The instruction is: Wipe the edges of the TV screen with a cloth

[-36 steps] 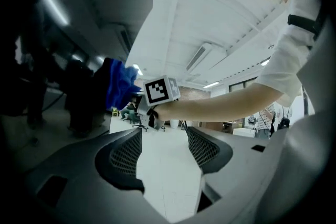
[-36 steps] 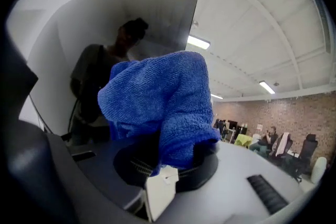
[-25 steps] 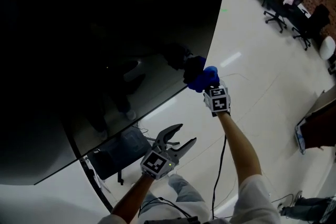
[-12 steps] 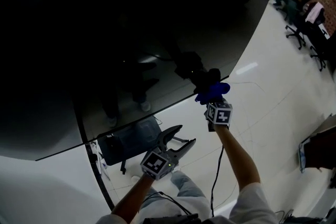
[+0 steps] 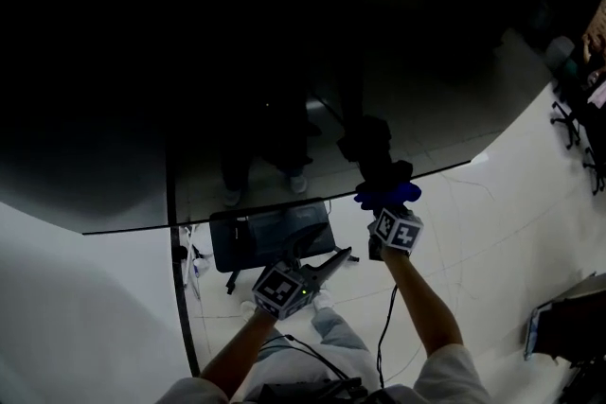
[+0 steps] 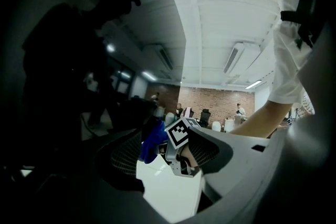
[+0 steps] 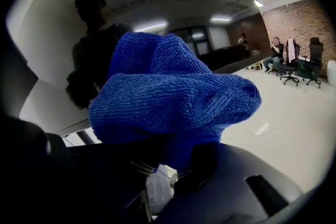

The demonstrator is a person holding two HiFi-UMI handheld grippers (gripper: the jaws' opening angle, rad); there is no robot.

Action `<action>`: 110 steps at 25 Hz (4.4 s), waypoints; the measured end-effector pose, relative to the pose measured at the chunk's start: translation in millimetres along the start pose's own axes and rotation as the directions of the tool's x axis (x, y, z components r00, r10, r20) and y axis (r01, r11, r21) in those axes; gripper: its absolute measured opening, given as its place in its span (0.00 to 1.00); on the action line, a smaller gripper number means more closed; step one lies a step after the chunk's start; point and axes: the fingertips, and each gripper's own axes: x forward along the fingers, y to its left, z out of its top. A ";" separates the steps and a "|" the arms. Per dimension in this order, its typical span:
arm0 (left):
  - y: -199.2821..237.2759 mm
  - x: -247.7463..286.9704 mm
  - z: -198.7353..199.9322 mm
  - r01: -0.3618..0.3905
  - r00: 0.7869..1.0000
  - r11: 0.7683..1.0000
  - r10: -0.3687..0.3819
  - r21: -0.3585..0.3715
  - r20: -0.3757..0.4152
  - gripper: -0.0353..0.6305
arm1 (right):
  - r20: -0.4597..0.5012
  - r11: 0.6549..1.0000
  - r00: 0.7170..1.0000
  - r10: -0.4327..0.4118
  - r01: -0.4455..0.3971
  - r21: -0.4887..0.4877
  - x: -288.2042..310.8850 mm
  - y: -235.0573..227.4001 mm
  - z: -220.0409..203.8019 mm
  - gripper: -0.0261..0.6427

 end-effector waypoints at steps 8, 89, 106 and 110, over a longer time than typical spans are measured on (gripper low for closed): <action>74.5 -115.0 8.0 -0.168 0.984 0.986 0.167 0.007 0.068 0.44 | -0.136 0.985 0.980 0.147 -0.158 -0.072 28.2 167.9 -67.5 0.16; 164.5 -709.2 106.9 -0.911 0.374 0.412 0.819 0.008 0.436 0.43 | -0.006 0.122 0.132 0.991 -0.930 -0.346 -279.5 1144.0 34.7 0.15; 162.7 -723.3 98.6 -0.910 0.362 0.414 0.810 -0.013 0.460 0.43 | 0.102 0.095 0.060 0.993 -0.917 -0.386 -376.9 1201.0 180.0 0.15; 160.9 -724.6 99.1 -0.900 0.370 0.435 0.803 -0.035 0.467 0.43 | 0.100 0.068 0.032 0.994 -0.921 -0.383 -391.0 1194.3 178.8 0.15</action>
